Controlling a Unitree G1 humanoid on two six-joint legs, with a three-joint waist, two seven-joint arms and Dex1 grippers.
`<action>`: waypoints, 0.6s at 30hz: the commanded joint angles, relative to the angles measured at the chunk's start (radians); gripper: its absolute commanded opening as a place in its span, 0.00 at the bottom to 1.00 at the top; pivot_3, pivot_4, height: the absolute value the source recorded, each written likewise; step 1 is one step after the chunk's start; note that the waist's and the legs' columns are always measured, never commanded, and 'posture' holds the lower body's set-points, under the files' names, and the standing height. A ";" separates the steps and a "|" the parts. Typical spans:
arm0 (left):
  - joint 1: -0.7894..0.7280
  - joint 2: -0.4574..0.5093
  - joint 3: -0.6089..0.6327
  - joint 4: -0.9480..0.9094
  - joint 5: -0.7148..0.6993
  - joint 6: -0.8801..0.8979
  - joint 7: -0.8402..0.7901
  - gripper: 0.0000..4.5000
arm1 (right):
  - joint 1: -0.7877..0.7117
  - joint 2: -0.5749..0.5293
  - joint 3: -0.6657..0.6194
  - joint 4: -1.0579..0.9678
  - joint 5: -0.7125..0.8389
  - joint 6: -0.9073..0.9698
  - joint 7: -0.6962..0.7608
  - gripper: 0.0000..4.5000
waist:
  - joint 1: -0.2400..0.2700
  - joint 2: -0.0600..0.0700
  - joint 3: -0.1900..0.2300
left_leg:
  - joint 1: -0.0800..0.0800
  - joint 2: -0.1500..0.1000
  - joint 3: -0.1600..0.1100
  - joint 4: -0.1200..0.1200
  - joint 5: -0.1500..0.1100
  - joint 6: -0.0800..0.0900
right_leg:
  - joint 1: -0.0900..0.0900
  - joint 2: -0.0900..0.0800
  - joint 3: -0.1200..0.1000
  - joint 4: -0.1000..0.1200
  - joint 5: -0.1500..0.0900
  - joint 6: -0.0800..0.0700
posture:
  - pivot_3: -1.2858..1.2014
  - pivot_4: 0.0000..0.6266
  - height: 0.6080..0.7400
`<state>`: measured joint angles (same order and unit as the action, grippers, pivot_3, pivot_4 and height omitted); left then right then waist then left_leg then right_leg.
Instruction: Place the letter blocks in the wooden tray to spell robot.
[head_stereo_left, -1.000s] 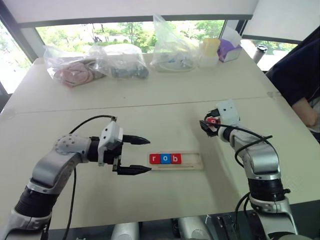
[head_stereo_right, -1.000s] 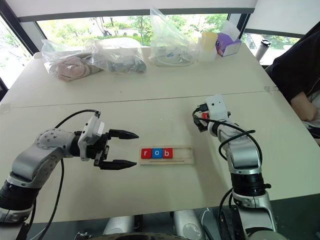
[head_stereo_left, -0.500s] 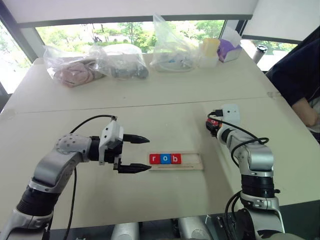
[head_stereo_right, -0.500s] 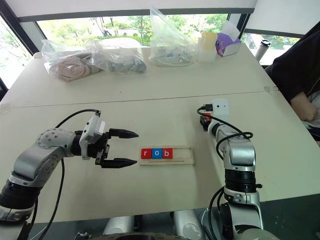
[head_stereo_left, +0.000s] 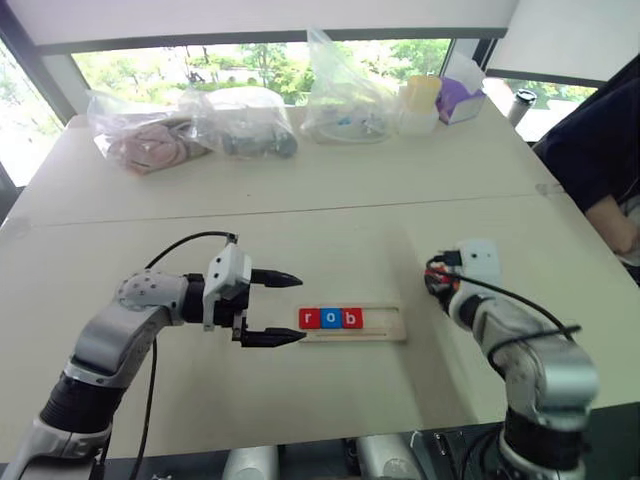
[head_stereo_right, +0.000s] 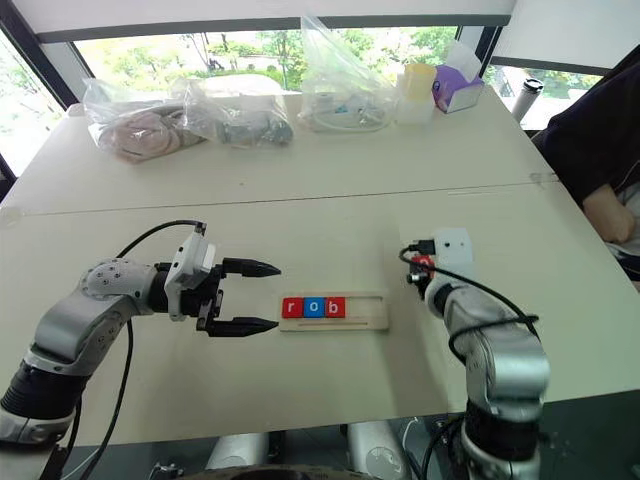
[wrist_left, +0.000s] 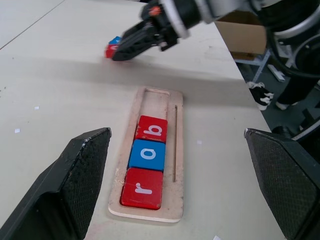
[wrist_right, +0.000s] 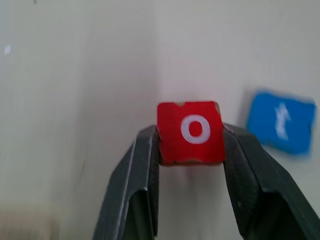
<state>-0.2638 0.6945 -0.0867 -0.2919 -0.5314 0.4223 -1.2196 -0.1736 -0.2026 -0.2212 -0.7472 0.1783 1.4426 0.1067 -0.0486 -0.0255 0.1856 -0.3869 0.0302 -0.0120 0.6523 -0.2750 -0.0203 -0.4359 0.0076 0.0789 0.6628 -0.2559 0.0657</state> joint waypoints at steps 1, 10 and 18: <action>0.008 0.007 0.014 -0.017 -0.010 -0.019 -0.010 1.00 | 0.024 0.053 -0.054 -0.195 0.006 0.155 -0.003 0.26 | 0.000 0.000 0.000 | 0.000 0.000 0.000 0.000 0.000 0.000 | 0.000 0.000 0.000 0.000 0.000 0.000 | 0.52 0.24 1.00; -0.011 -0.001 0.007 -0.002 -0.009 -0.025 -0.028 1.00 | 0.124 0.116 -0.053 -0.259 0.003 0.172 -0.020 0.26 | 0.003 0.000 0.000 | 0.000 0.000 0.000 0.000 0.000 0.000 | 0.000 0.000 0.000 -0.001 -0.002 -0.002 | 0.52 0.24 1.00; -0.024 -0.006 0.001 0.008 -0.003 -0.032 -0.019 1.00 | 0.118 0.096 -0.072 -0.227 0.002 0.172 -0.011 0.58 | 0.001 0.000 0.000 | 0.000 0.000 0.000 -0.001 0.000 0.000 | 0.000 0.000 0.000 -0.001 -0.004 0.000 | 0.52 0.24 1.00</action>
<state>-0.2788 0.6881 -0.0922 -0.2734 -0.5319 0.4052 -1.2385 -0.0458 -0.0989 -0.2842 -0.9631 0.1764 1.6072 0.0890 -0.0479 -0.0254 0.1854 -0.3864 0.0301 -0.0116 0.6515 -0.2749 -0.0204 -0.4358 0.0075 0.0792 0.6620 -0.2602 0.0661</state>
